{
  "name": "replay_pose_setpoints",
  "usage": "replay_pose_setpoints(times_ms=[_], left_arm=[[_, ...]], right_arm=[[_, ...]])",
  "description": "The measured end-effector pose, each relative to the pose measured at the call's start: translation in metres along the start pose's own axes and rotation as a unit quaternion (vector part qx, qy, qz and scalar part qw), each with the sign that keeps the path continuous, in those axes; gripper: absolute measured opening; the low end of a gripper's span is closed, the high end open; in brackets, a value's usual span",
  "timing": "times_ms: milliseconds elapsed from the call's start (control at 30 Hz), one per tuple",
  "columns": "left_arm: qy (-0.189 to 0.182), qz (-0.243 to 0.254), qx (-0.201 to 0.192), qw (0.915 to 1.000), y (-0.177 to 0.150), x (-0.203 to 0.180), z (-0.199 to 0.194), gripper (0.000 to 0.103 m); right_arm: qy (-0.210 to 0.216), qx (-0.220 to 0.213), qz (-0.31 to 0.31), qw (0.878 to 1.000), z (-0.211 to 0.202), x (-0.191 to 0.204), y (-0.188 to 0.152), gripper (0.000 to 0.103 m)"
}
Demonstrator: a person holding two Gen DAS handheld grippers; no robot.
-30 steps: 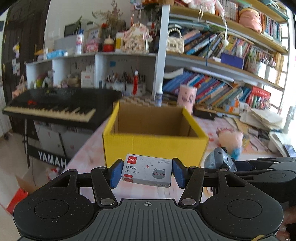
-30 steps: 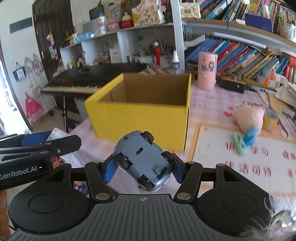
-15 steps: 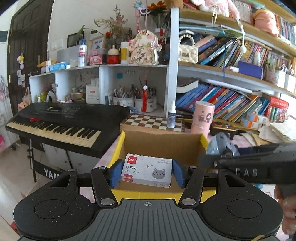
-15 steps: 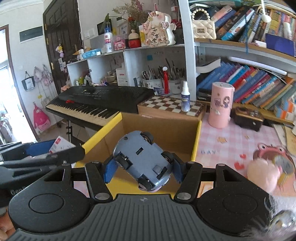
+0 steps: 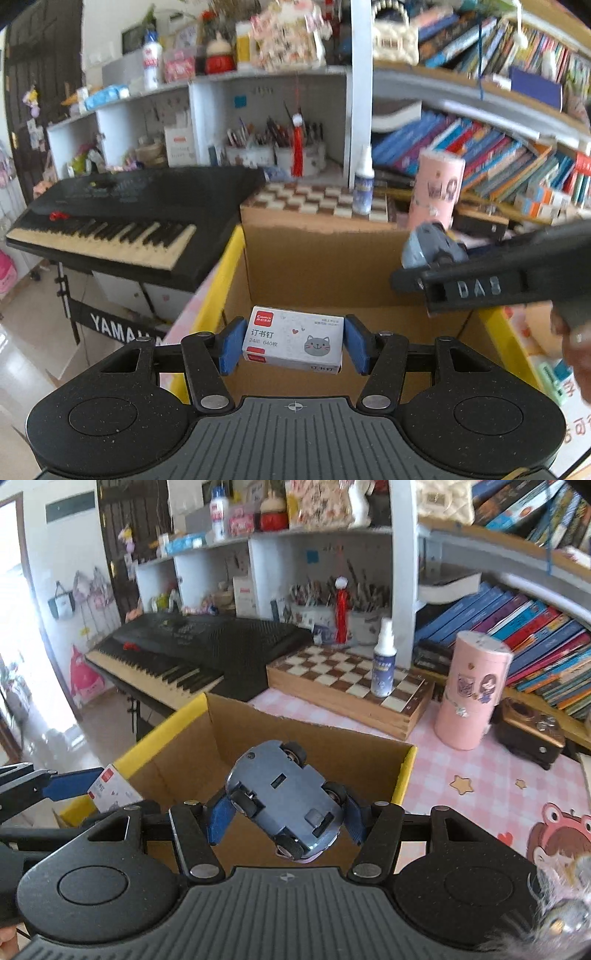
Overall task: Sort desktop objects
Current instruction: 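Lower both held items into the yellow box and open both tools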
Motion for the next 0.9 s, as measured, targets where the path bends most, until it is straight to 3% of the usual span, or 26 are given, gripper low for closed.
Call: replay_pose_setpoints(times_ms=[167, 300, 533, 667, 900], left_arm=[[-0.008, 0.029, 0.046, 0.9985, -0.006, -0.011, 0.024, 0.056], [-0.007, 0.044, 0.076, 0.9961, -0.012, -0.019, 0.038, 0.056], [-0.01, 0.069, 0.117, 0.9907, -0.02, -0.031, 0.052, 0.056], [-0.016, 0.069, 0.13, 0.9889, -0.026, -0.034, 0.055, 0.056], [-0.018, 0.069, 0.139, 0.9878, -0.034, -0.037, 0.058, 0.056]], right_arm=[[0.012, 0.051, -0.067, 0.996, 0.034, 0.001, 0.006, 0.058], [0.027, 0.11, -0.136, 0.984, 0.066, 0.011, 0.004, 0.058], [0.037, 0.193, -0.194, 0.961, 0.102, 0.014, -0.009, 0.058], [0.032, 0.214, -0.206, 0.954, 0.11, 0.01, -0.014, 0.057], [0.025, 0.226, -0.188, 0.955, 0.112, -0.002, -0.015, 0.057]])
Point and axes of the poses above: each gripper's, at about its wrist camera, not at the fingertips, and z roughly the way its jaws point, x to its left, y to its top, the point moved 8 cm from there along z, roughly the way its jaws point, and after that the axes turned 6 degrees about y, right-handed, at the moved point
